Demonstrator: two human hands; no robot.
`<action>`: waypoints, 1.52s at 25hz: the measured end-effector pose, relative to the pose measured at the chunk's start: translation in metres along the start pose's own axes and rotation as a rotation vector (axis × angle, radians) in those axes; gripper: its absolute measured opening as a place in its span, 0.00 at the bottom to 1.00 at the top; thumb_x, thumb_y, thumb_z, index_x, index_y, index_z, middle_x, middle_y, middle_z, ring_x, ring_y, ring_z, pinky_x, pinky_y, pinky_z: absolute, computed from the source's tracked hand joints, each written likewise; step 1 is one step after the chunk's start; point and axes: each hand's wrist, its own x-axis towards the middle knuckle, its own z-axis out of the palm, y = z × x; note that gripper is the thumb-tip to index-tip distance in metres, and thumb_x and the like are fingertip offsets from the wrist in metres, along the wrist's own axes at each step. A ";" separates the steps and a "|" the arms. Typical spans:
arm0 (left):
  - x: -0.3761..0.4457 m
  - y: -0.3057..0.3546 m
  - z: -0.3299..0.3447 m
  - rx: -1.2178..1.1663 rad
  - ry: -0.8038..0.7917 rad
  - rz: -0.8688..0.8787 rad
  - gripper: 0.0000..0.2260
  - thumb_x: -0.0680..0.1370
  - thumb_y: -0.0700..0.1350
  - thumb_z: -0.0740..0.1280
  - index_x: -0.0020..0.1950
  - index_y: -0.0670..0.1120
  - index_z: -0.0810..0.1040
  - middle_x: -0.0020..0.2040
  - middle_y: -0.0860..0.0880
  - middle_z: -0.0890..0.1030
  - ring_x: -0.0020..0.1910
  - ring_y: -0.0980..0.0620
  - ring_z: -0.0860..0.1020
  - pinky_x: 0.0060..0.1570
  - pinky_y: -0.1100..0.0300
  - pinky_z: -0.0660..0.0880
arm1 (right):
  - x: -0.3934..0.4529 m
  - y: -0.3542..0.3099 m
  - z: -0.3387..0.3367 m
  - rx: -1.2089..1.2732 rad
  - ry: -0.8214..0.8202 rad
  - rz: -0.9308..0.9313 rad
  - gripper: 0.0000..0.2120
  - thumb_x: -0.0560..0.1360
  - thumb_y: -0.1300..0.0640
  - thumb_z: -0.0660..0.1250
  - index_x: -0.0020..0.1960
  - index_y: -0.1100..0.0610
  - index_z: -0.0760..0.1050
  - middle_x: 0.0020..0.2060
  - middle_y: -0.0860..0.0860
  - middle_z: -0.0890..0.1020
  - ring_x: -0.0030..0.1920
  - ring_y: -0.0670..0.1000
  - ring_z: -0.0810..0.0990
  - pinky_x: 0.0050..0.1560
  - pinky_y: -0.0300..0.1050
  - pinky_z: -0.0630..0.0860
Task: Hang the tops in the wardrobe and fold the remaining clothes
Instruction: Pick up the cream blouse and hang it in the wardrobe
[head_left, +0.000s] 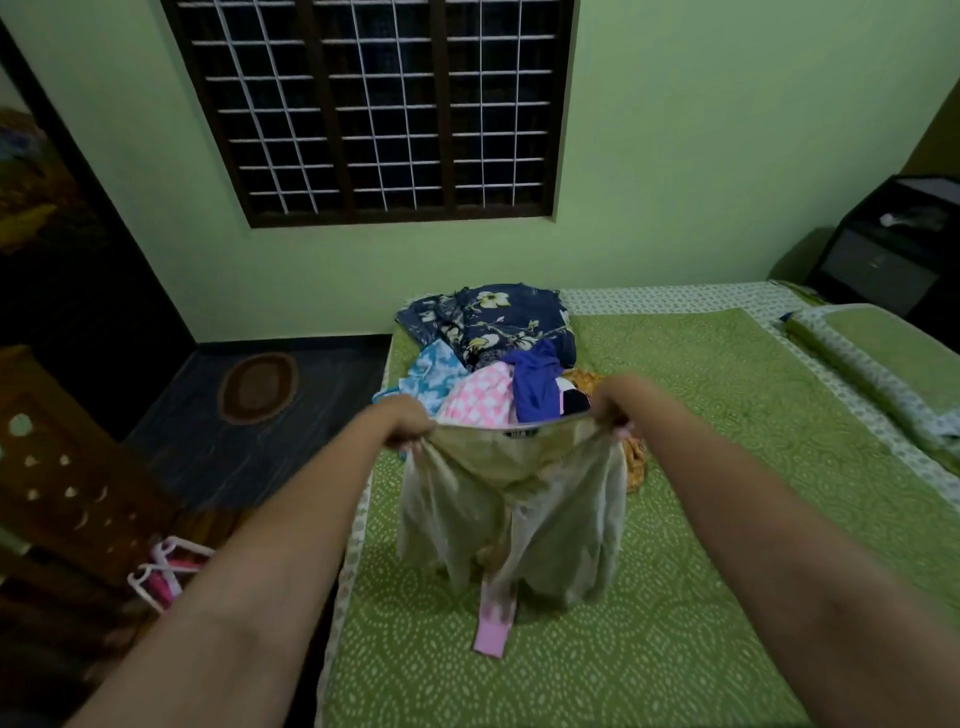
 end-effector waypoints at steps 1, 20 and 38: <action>0.002 0.008 -0.019 -0.145 0.038 -0.002 0.12 0.79 0.42 0.62 0.36 0.42 0.76 0.31 0.46 0.77 0.21 0.55 0.71 0.20 0.67 0.66 | -0.003 0.000 -0.024 0.015 -0.024 -0.017 0.17 0.77 0.66 0.55 0.31 0.66 0.70 0.16 0.55 0.73 0.24 0.51 0.71 0.36 0.41 0.71; 0.221 -0.054 0.026 -1.116 0.317 -0.382 0.40 0.64 0.60 0.77 0.70 0.44 0.69 0.65 0.46 0.74 0.62 0.46 0.74 0.65 0.50 0.71 | 0.229 -0.068 -0.079 1.039 -0.022 -0.176 0.39 0.78 0.47 0.64 0.78 0.55 0.43 0.75 0.56 0.58 0.68 0.61 0.68 0.58 0.52 0.73; 0.016 -0.497 0.140 -1.117 0.407 -1.146 0.11 0.79 0.41 0.61 0.53 0.35 0.80 0.58 0.37 0.80 0.59 0.42 0.76 0.55 0.57 0.71 | 0.181 -0.587 0.257 0.217 -0.328 -0.609 0.07 0.78 0.62 0.61 0.47 0.54 0.77 0.47 0.57 0.78 0.44 0.52 0.78 0.53 0.46 0.75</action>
